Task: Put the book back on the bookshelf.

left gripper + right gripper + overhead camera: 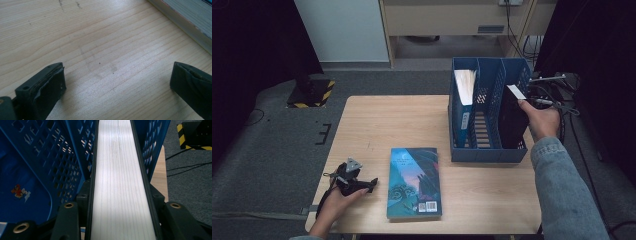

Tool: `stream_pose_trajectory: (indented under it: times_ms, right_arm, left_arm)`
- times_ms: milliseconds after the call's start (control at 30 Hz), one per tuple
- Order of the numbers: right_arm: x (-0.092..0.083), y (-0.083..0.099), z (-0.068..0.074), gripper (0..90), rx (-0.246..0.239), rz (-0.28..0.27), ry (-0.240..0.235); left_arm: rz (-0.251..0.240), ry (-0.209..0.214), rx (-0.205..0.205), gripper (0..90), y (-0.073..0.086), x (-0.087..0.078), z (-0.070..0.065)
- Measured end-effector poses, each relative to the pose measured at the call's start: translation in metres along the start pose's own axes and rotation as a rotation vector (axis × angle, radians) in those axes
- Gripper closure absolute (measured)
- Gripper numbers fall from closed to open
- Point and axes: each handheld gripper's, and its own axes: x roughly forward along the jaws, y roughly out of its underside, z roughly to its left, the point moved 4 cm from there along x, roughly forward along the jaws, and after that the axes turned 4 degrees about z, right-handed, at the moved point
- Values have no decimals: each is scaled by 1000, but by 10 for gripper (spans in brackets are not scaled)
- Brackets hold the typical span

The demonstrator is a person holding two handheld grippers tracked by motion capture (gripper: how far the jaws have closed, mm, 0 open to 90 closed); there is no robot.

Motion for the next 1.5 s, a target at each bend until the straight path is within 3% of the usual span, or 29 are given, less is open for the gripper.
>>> stream_pose_trajectory:
  times_ms: [433,667,933,1067,1500]
  right_arm:
    - [-1,13,-6,515,8,5,-11]
    - [-2,17,-1,509,-19,-3,-1]
    - [-2,22,5,490,-9,-21,-9]
    - [0,22,12,476,-27,-17,-8]
    - [0,19,10,440,24,-30,-29]
  left_arm:
    - [-3,2,-2,0,0,0,-1]
    - [-2,3,-1,0,0,0,-1]
    - [3,4,5,0,0,0,-1]
    - [2,4,4,0,0,0,-2]
    - [-3,5,-1,0,0,0,-2]
